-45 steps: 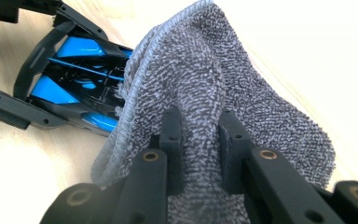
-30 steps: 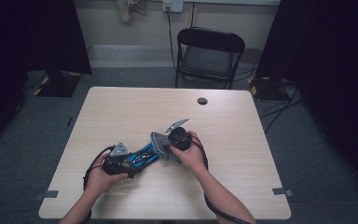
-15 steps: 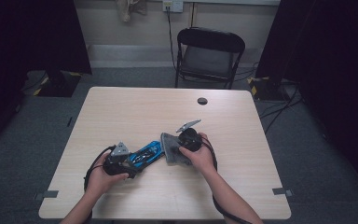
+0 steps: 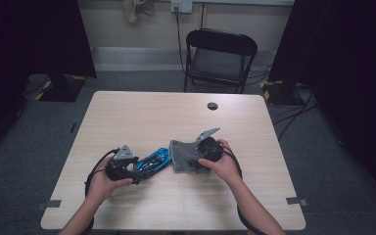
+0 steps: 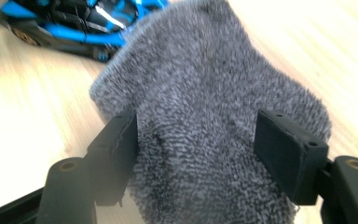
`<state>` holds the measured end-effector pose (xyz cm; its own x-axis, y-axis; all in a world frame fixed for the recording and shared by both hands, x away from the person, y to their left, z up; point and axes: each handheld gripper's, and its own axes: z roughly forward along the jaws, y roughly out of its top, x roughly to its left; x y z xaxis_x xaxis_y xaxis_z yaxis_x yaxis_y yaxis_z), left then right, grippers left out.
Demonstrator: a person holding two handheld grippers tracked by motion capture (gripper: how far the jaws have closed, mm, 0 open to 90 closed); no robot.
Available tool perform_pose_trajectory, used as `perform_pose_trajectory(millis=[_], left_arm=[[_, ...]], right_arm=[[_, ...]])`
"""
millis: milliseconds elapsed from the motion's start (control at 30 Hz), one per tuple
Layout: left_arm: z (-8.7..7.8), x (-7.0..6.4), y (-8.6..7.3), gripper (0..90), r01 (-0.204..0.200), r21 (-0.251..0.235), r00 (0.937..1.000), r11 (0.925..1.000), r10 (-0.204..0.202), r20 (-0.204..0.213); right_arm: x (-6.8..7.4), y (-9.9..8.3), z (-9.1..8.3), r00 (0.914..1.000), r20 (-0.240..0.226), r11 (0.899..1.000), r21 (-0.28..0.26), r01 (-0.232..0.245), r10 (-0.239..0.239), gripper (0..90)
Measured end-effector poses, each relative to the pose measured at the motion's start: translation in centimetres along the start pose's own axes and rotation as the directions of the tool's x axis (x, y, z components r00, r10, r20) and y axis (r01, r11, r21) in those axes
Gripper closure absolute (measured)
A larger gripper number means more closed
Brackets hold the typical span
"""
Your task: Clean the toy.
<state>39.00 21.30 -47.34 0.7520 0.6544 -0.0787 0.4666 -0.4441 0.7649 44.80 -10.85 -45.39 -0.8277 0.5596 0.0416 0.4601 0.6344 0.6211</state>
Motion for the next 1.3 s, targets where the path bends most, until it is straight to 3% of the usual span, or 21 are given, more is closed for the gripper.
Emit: perform_pose_trajectory(millis=[133, 233, 367, 500, 667, 800, 900, 1000, 1167, 1300], left_arm=[[-0.1, 0.4, 0.9, 22.8, 0.014, -0.011, 0.9999, 0.9998, -0.014, 0.007], [0.4, 0.9, 1.1, 22.8, 0.057, -0.017, 0.9981, 0.9982, -0.057, 0.023], [1.7, 1.2, 1.2, 23.8, 0.067, 0.021, 0.9975, 0.9975, -0.068, 0.019], [2.6, 1.2, 1.4, 24.1, 0.085, 0.029, 0.9961, 0.9960, -0.085, 0.022], [3.2, 1.2, 1.3, 27.1, 0.094, 0.027, 0.9945, 0.9952, -0.095, 0.044], [3.2, 1.2, 1.3, 32.8, 0.090, 0.028, 0.9945, 0.9955, -0.092, 0.051], [3.3, 1.1, 1.4, 32.9, 0.088, 0.027, 0.9949, 0.9957, -0.090, 0.047], [3.3, 1.0, 1.5, 33.3, 0.081, 0.025, 0.9958, 0.9964, -0.082, 0.042], [3.3, 1.0, 1.6, 33.8, 0.070, 0.024, 0.9967, 0.9973, -0.071, 0.039], [3.4, 1.0, 1.7, 34.2, 0.067, 0.023, 0.9969, 0.9975, -0.068, 0.041]], right_arm=[[-0.3, -0.8, 0.5, 1.0000, 0.005, 1.000, 0.011, -0.008, 0.008, 31.4], [-0.4, -1.1, 0.9, 1.0000, 0.008, 1.000, 0.022, -0.004, 0.004, 31.5], [-0.2, -1.2, 1.4, 0.9999, 0.009, 0.999, 0.032, 0.007, -0.007, 33.9], [-0.2, -1.3, 1.7, 1.0000, 0.006, 0.999, 0.046, 0.007, -0.007, 37.6], [-0.1, -1.1, 1.7, 0.9999, -0.015, 0.998, 0.063, 0.004, -0.003, 54.3], [0.2, -0.8, 1.6, 1.0000, -0.003, 0.997, 0.081, 0.000, 0.001, 66.5], [0.5, -0.6, 1.3, 1.0000, 0.001, 0.996, 0.087, -0.002, 0.002, 70.9], [0.6, -0.3, 0.7, 0.9992, -0.034, 0.998, 0.067, -0.016, 0.019, 72.1], [2.3, 0.4, -1.1, 0.9958, -0.077, 0.997, 0.053, 0.055, -0.051, 72.6], [4.3, 0.5, -1.7, 0.9806, -0.157, 0.989, 0.075, 0.130, -0.117, 72.7]])
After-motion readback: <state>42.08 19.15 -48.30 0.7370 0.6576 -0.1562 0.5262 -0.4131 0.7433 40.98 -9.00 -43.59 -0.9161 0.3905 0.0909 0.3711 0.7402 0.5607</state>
